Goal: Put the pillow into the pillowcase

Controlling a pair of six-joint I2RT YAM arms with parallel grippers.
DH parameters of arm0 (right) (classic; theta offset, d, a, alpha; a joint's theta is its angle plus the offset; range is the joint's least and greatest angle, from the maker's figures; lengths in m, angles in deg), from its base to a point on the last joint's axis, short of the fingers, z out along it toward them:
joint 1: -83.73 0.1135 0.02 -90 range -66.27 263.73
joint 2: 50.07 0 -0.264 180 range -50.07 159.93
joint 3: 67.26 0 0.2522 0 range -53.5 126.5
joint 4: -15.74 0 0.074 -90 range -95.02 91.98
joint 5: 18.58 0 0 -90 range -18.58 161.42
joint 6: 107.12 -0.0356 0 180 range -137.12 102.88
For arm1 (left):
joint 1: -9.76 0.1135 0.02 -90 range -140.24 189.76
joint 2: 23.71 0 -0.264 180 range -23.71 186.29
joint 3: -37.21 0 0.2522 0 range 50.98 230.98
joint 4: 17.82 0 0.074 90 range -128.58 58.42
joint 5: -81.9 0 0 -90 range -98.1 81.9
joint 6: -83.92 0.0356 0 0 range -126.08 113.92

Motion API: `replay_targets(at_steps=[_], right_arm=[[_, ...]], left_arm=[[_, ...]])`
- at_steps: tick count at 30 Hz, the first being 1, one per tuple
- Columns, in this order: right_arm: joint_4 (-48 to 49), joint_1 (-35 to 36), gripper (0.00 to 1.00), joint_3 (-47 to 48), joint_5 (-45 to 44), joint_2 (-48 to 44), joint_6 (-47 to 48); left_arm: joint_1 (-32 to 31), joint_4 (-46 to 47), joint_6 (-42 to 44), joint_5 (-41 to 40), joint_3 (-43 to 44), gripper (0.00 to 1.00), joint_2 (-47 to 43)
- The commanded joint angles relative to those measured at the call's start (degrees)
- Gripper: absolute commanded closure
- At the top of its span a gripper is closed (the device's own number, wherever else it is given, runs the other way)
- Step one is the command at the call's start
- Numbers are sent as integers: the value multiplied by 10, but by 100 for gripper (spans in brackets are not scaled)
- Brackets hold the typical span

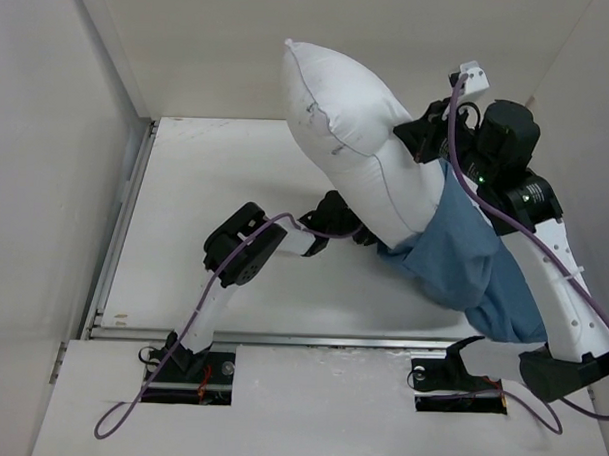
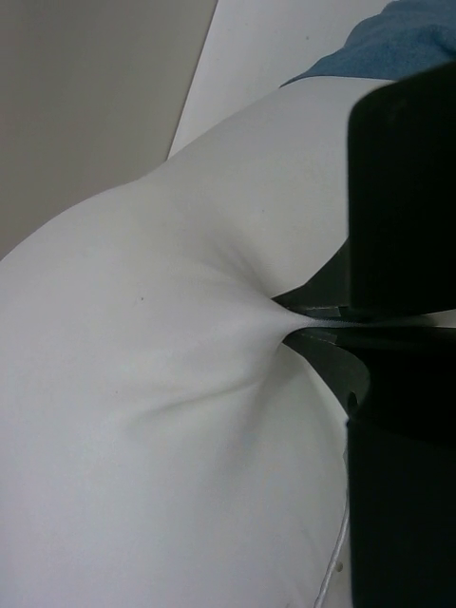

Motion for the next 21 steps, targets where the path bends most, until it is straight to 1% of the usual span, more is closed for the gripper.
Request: replay_targets(at_steps=[1, 2, 4, 6, 7, 8, 9, 10, 11, 12, 13, 14, 15, 16, 17, 18, 19, 21], right_arm=[[147, 3, 100, -6, 14, -47, -11], [147, 3, 100, -16, 14, -55, -11], [147, 3, 100, -44, 6, -71, -11], [127, 3, 100, -60, 11, -95, -2], [119, 3, 100, -79, 11, -102, -2], [99, 3, 100, -91, 11, -116, 9], [90, 3, 100, -104, 3, -123, 17], [83, 10, 100, -119, -31, -128, 26], [75, 15, 100, -149, -49, -128, 32], [75, 21, 100, -164, -71, -137, 32], [69, 27, 100, -176, -92, -145, 42], [69, 42, 100, -197, -139, -145, 42], [69, 52, 100, -203, -169, -150, 47], [69, 64, 100, -203, -200, -150, 56], [64, 94, 100, -211, -265, -150, 56], [64, 112, 100, -211, -291, -144, 66], [64, 127, 100, -217, -314, -134, 78], [71, 160, 100, -217, -338, -120, 83]], left_arm=[[-15, 15, 40, 2, 38, 85, -53], [-15, 6, 46, 2, 43, 100, -53], [-8, 0, 53, -5, 43, 100, -53], [8, -6, 53, -5, 26, 100, -68], [19, -6, 53, -5, 12, 100, -76], [49, 0, 53, 0, -4, 100, -103], [64, 0, 61, 0, -44, 100, -121], [80, 0, 71, -6, -68, 100, -142], [106, 0, 82, -13, -91, 100, -187], [118, -18, 92, -29, -130, 100, -211], [130, -32, 105, -29, -145, 100, -233], [140, -51, 137, -38, -156, 100, -257], [154, -94, 155, -46, -170, 100, -304], [154, -125, 173, -69, -171, 100, -328], [160, -153, 191, -83, -171, 100, -349], [160, -178, 229, -100, -171, 100, -387], [160, -235, 245, -125, -171, 100, -404], [160, -270, 269, -133, -164, 100, -431]])
